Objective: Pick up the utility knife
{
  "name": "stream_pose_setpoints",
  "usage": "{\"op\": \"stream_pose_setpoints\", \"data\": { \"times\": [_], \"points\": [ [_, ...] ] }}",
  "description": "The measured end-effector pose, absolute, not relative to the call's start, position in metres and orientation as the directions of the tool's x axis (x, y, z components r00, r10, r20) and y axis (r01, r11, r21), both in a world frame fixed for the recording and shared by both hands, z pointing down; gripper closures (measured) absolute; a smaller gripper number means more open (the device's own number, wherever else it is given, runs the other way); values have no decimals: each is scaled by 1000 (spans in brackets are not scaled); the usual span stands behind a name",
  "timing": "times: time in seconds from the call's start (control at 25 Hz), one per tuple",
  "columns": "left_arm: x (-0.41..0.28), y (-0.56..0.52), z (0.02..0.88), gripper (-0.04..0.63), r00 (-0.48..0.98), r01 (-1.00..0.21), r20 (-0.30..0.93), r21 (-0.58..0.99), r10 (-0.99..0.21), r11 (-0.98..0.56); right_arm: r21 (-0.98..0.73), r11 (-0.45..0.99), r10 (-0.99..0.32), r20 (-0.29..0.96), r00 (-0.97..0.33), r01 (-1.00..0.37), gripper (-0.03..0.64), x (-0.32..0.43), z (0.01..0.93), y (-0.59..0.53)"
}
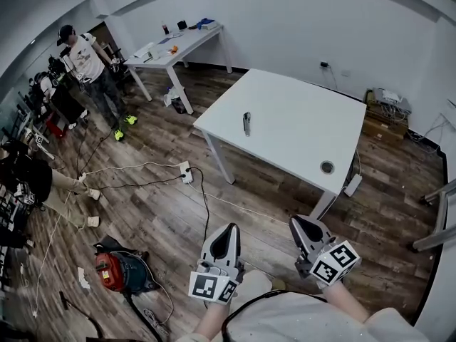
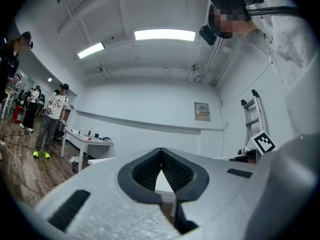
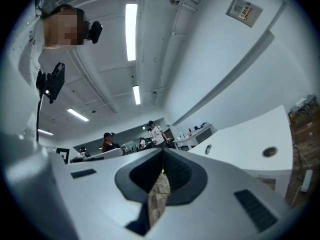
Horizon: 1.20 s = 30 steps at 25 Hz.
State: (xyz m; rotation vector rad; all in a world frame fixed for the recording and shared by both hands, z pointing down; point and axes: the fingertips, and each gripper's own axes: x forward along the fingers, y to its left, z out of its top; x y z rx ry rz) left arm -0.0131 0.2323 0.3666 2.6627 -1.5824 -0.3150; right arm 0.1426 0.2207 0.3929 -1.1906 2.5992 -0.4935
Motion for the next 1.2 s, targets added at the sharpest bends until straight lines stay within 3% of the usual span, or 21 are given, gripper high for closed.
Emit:
{"op": "stream_pose_setpoints", "data": {
  "times": [0.68, 1.2],
  "points": [
    [-4, 114, 370, 589, 516, -829, -180, 140, -838, -541, -390, 586, -783, -47, -620, -711, 607, 144, 398, 117],
    [-43, 6, 389, 589, 507, -831, -139, 181, -851, -525, -406, 577, -770, 17, -638, -708, 609, 102, 413, 6]
  ]
}}
